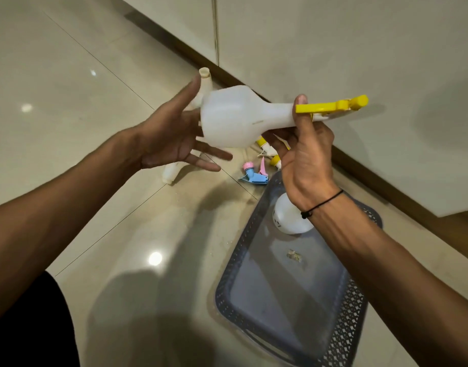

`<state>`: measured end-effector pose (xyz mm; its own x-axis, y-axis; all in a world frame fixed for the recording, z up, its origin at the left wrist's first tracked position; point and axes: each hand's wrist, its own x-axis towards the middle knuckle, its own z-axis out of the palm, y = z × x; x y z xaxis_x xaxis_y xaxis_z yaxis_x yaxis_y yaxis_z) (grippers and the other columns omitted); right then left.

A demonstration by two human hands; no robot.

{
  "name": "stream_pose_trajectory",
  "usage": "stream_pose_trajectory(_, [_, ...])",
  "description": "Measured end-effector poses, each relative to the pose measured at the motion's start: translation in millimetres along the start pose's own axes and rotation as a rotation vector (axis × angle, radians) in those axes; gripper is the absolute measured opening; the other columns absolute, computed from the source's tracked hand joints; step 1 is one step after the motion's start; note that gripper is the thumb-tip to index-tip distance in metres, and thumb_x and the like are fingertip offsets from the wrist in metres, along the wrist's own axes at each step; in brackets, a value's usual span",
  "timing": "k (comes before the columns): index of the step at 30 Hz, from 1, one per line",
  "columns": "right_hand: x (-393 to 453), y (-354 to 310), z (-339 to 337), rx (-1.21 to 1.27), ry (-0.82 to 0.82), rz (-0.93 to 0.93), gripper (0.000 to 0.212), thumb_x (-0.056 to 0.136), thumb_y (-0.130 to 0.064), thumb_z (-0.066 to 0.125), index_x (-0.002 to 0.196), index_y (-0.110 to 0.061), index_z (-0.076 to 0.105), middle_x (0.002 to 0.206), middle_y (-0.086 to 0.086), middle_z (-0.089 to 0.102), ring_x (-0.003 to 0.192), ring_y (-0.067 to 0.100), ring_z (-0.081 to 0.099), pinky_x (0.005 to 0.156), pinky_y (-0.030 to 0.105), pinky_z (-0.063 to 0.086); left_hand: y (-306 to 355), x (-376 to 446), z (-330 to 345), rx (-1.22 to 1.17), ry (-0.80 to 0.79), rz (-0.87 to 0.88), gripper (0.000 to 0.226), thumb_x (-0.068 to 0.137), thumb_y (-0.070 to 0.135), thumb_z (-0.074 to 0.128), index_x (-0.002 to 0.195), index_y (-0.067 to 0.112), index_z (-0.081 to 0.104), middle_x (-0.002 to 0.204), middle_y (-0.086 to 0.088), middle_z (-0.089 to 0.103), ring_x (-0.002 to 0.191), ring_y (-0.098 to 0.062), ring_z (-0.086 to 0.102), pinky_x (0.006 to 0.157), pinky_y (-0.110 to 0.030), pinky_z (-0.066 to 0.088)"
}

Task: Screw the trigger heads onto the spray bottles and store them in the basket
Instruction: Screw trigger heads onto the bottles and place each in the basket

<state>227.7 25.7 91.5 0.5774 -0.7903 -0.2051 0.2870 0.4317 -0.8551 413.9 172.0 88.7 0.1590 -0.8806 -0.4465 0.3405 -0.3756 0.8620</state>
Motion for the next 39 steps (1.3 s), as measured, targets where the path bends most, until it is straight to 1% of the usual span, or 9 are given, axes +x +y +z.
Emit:
stream_pose_trajectory(3, [0, -1, 2, -0.030, 0.014, -0.004, 0.023, 0.106, -0.025, 0.057, 0.113, -0.004, 0.063, 0.100, 0.015, 0.072, 0.087, 0.025, 0.071, 0.070, 0.038, 0.060, -4, 2, 5, 0.116, 0.031, 0.010, 0.078, 0.092, 0.073, 0.061, 0.152, 0.024, 0.052, 0.130, -0.023, 0.071, 0.089, -0.027, 0.077, 0.070, -0.033, 0.066])
stream_pose_trajectory(6, [1, -3, -3, -0.025, 0.033, 0.025, 0.023, 0.106, -0.024, 0.057, 0.116, -0.004, 0.061, 0.110, 0.023, 0.071, 0.097, 0.028, 0.069, 0.081, 0.040, 0.062, -7, 0, 2, 0.122, 0.005, 0.174, 0.099, 0.076, 0.027, 0.091, 0.159, 0.044, 0.039, 0.154, -0.011, 0.051, 0.133, -0.036, 0.065, 0.094, -0.047, 0.064])
stream_pose_trajectory(13, [-2, -4, -6, -0.039, 0.015, 0.028, 0.019, 0.106, -0.023, 0.058, 0.109, -0.006, 0.063, 0.106, 0.018, 0.069, 0.096, 0.028, 0.068, 0.087, 0.044, 0.059, -8, 6, 15, 0.071, 0.076, -0.034, 0.095, 0.082, 0.082, 0.066, 0.151, 0.017, 0.053, 0.131, -0.023, 0.071, 0.094, -0.026, 0.078, 0.068, -0.033, 0.067])
stream_pose_trajectory(16, [1, -9, -10, -0.034, 0.022, 0.045, 0.023, 0.106, -0.028, 0.058, 0.111, -0.006, 0.062, 0.106, 0.016, 0.071, 0.094, 0.026, 0.071, 0.080, 0.042, 0.061, -15, 9, 16, 0.032, 0.115, 0.202, 0.094, 0.077, 0.042, 0.089, 0.158, 0.031, 0.040, 0.151, -0.007, 0.053, 0.131, -0.035, 0.065, 0.090, -0.044, 0.065])
stream_pose_trajectory(19, [3, -12, -12, -0.023, 0.004, 0.047, 0.023, 0.106, -0.027, 0.058, 0.113, -0.005, 0.062, 0.109, 0.018, 0.069, 0.101, 0.028, 0.069, 0.091, 0.043, 0.061, -11, 12, 15, -0.200, 0.049, 0.146, 0.091, 0.082, 0.075, 0.073, 0.159, 0.036, 0.045, 0.162, -0.008, 0.050, 0.137, -0.039, 0.063, 0.093, -0.061, 0.061])
stream_pose_trajectory(23, [1, -8, -11, -0.048, -0.003, 0.048, 0.028, 0.106, -0.027, 0.058, 0.118, -0.003, 0.062, 0.111, 0.018, 0.068, 0.102, 0.029, 0.066, 0.092, 0.042, 0.058, -14, 11, 19, -0.085, 0.041, -0.061, 0.097, 0.092, 0.087, 0.041, 0.151, 0.012, 0.056, 0.127, -0.028, 0.072, 0.082, -0.026, 0.077, 0.064, -0.033, 0.067])
stream_pose_trajectory(26, [4, -14, -17, -0.042, 0.015, 0.060, 0.026, 0.105, -0.030, 0.059, 0.114, -0.006, 0.064, 0.106, 0.017, 0.072, 0.097, 0.026, 0.071, 0.095, 0.047, 0.059, -18, 14, 18, -0.050, 0.054, 0.111, 0.089, 0.077, 0.058, 0.088, 0.151, 0.028, 0.049, 0.127, -0.013, 0.068, 0.090, -0.022, 0.077, 0.071, -0.031, 0.065])
stream_pose_trajectory(34, [5, -29, -27, -0.089, 0.142, 0.067, 0.037, 0.101, -0.033, 0.066, 0.121, -0.002, 0.068, 0.119, 0.026, 0.074, 0.103, 0.034, 0.077, 0.090, 0.047, 0.063, -25, 33, 46, 0.790, 0.342, 0.695, 0.096, 0.070, 0.020, 0.097, 0.142, 0.016, 0.034, 0.139, 0.037, 0.038, 0.132, 0.008, 0.048, 0.079, -0.020, 0.064])
stream_pose_trajectory(39, [-4, -42, -38, -0.121, 0.090, 0.000, 0.017, 0.103, -0.026, 0.064, 0.096, -0.010, 0.067, 0.095, 0.013, 0.075, 0.098, 0.031, 0.074, 0.092, 0.046, 0.062, -13, 42, 51, 0.266, -0.010, 0.100, 0.095, 0.079, 0.076, 0.074, 0.155, 0.026, 0.046, 0.146, -0.001, 0.064, 0.127, -0.025, 0.071, 0.085, -0.039, 0.067])
